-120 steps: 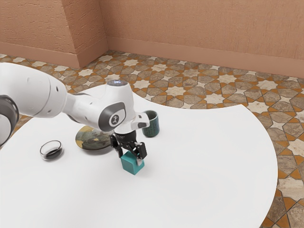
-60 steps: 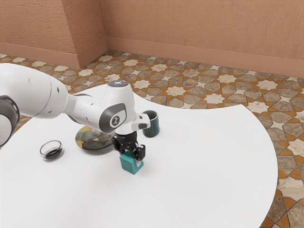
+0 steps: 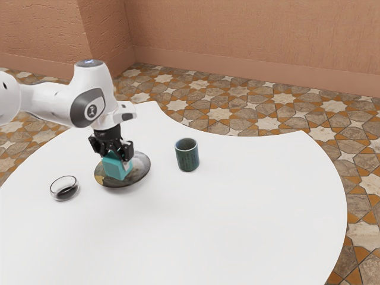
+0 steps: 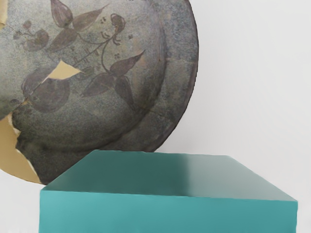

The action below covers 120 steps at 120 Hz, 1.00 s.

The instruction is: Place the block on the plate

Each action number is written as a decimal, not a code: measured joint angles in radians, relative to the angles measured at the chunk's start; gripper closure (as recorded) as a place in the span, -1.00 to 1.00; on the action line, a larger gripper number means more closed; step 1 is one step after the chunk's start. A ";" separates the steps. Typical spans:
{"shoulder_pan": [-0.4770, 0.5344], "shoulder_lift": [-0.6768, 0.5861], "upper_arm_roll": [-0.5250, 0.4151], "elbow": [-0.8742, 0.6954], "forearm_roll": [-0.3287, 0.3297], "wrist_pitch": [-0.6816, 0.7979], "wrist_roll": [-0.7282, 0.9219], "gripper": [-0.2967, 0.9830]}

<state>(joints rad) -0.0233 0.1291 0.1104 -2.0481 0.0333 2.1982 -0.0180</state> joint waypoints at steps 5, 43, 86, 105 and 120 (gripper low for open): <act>0.036 0.023 0.001 0.022 0.005 -0.003 0.008 -0.03; 0.130 0.278 0.001 0.283 0.007 -0.001 0.097 -0.04; 0.099 0.190 -0.002 0.274 -0.033 0.016 0.170 -0.42; -0.002 -0.028 -0.003 0.226 -0.046 -0.057 0.156 -0.48; -0.048 -0.134 -0.004 0.210 -0.019 -0.146 0.137 -0.51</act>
<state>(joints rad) -0.0710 -0.0053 0.1062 -1.8382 0.0139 2.0518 0.1187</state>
